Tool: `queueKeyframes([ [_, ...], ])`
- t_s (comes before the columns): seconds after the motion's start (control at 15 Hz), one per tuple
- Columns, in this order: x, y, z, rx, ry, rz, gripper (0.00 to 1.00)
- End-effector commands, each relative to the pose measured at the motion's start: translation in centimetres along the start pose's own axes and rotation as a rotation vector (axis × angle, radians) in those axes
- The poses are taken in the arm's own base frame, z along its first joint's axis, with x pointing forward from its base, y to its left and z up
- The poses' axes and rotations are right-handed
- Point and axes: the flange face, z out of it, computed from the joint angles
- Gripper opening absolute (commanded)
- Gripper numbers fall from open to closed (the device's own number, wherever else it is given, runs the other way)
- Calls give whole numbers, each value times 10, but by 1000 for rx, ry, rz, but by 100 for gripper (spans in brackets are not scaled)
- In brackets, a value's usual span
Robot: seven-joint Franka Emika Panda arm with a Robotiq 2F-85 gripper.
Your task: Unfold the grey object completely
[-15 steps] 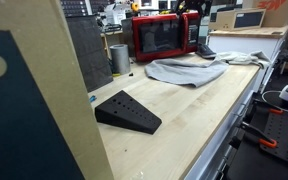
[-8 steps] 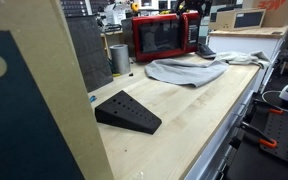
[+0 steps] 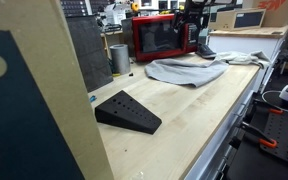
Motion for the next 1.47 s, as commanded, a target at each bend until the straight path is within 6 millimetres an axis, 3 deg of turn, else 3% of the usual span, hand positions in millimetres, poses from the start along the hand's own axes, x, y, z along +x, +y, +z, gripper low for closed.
queueKeyframes([
  [0.0,-24,2,31,21,-50,-7,100],
  [0.73,-84,19,106,-13,-218,21,100],
  [1.13,-106,35,151,-11,-254,-40,100],
  [1.2,-108,36,158,-22,-257,-54,75],
  [1.4,-110,38,165,-33,-249,-94,58],
])
